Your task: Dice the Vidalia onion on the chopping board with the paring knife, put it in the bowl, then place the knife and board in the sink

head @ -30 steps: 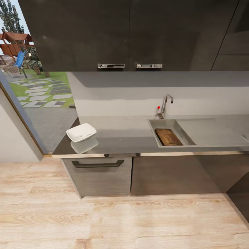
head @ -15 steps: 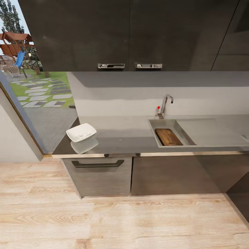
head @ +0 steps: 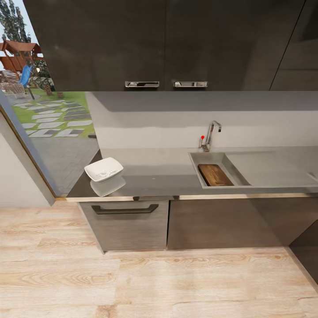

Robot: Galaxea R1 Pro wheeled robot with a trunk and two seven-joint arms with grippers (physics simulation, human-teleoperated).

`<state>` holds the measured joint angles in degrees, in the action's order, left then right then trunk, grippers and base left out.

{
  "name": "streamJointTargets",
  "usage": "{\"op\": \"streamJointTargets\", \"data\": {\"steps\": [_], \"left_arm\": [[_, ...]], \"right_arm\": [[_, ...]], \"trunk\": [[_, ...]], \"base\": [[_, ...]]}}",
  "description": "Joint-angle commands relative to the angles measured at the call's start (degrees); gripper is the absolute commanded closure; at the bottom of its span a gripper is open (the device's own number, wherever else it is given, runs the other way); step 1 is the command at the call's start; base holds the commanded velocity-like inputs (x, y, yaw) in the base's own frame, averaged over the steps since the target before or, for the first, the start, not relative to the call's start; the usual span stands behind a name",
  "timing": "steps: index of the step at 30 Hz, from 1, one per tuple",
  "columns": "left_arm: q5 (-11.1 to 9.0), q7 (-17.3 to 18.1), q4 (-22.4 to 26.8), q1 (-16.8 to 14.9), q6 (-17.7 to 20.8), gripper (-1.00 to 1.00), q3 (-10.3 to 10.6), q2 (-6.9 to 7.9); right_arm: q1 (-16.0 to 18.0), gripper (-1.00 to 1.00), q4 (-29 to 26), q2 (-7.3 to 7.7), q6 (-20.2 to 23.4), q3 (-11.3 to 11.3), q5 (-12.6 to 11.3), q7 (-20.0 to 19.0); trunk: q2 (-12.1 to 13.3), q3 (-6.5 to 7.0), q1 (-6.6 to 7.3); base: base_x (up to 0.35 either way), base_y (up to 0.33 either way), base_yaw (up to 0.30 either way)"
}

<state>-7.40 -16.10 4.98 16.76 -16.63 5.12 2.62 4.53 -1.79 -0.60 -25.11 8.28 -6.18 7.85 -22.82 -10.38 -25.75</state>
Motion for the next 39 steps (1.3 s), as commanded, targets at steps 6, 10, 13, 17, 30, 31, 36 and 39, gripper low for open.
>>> {"op": "streamJointTargets", "data": {"steps": [6,10,13,17,30,31,36,39], "left_arm": [[-0.6,-0.2,0.1,0.0,-0.1,-1.0,0.5,0.01],[-0.6,-0.2,0.1,0.0,-0.1,-1.0,0.5,0.01],[-0.6,-0.2,0.1,0.0,-0.1,-1.0,0.5,0.01],[-0.6,-0.2,0.1,0.0,-0.1,-1.0,0.5,0.01],[-0.6,-0.2,0.1,0.0,-0.1,-1.0,0.5,0.01],[-0.6,-0.2,0.1,0.0,-0.1,-1.0,0.5,0.01],[-0.6,-0.2,0.1,0.0,-0.1,-1.0,0.5,0.01],[-0.6,-0.2,0.1,0.0,-0.1,-1.0,0.5,0.01]], "right_arm": [[0.0,-1.0,0.0,-0.01,-0.2,0.5,-0.6,0.1],[0.0,-1.0,0.0,0.0,-0.2,0.5,-0.6,0.1],[0.0,-1.0,0.0,-0.01,-0.2,0.5,-0.6,0.1],[0.0,-1.0,0.0,-0.01,-0.2,0.5,-0.6,0.1],[0.0,-1.0,0.0,0.01,-0.2,0.5,-0.6,0.1],[0.0,-1.0,0.1,0.02,-0.2,0.5,-0.6,0.1],[0.0,-1.0,0.0,-0.01,-0.2,0.5,-0.6,0.1],[0.0,-1.0,0.0,-0.02,-0.2,0.5,-0.6,0.1]], "trunk": [[-0.1,-0.1,-0.03],[-0.1,-0.1,-0.03],[-0.1,-0.1,-0.03],[-0.1,-0.1,-0.03],[-0.1,-0.1,-0.03],[-0.1,-0.1,-0.03],[-0.1,-0.1,-0.03],[-0.1,-0.1,-0.03]], "base": [[0.0,0.0,0.0],[0.0,0.0,0.0],[0.0,0.0,0.0],[0.0,0.0,0.0],[0.0,0.0,0.0],[0.0,0.0,0.0],[0.0,0.0,0.0],[0.0,0.0,0.0]]}}
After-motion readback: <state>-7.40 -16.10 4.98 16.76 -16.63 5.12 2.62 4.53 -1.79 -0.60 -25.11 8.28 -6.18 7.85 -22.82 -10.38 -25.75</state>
